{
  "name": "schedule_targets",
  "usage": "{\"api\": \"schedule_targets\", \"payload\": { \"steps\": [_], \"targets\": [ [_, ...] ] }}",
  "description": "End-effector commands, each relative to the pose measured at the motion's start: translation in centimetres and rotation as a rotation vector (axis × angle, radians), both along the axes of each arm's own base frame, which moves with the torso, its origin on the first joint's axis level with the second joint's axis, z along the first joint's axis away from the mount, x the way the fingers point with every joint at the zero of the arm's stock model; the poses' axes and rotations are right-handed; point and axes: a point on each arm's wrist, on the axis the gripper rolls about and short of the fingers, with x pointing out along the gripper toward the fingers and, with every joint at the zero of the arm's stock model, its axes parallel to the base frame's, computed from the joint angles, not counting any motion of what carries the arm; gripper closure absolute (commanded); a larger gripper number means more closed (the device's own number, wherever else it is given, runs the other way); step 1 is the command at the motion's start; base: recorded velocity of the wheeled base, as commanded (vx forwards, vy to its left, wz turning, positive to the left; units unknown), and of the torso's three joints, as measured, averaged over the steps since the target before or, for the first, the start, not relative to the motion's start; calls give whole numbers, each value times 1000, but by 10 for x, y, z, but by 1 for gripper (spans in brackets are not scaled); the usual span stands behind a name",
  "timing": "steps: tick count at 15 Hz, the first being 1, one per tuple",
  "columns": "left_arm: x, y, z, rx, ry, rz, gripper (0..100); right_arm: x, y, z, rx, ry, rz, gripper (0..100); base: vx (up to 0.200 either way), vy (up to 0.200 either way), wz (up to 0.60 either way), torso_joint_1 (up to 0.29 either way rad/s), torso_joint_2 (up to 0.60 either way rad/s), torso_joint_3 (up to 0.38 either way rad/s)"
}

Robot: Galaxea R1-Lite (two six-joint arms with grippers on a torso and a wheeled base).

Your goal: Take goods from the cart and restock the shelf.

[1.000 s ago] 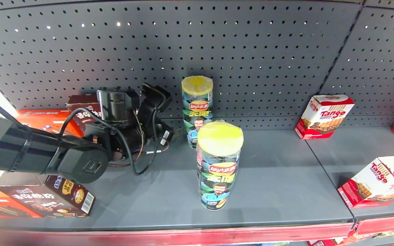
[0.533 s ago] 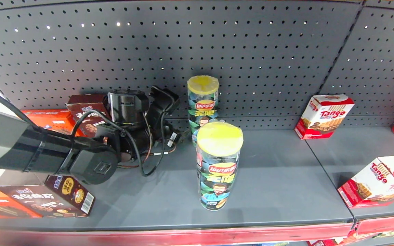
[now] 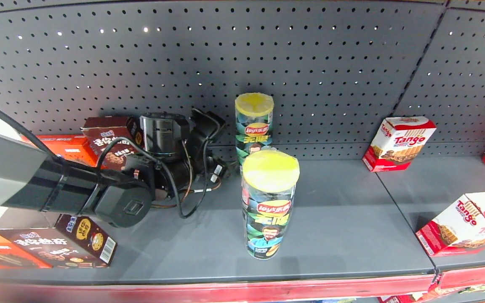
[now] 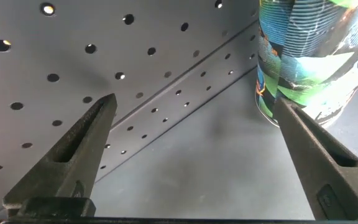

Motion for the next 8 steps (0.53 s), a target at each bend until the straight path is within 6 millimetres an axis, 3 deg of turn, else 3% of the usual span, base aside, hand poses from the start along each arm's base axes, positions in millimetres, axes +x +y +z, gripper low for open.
{"api": "schedule_targets", "payload": {
  "steps": [1, 4, 8],
  "targets": [
    [-7, 7, 19, -20, -42, 8, 0, 0, 0, 0, 0, 1, 0, 0, 0, 0, 0, 0, 0, 0],
    [-26, 13, 53, -54, -115, 48, 0, 0, 0, 0, 0, 1, 0, 0, 0, 0, 0, 0, 0, 0],
    [-40, 11, 76, -116, -199, 39, 0, 0, 0, 0, 0, 1, 0, 0, 0, 0, 0, 0, 0, 0]
  ]
}}
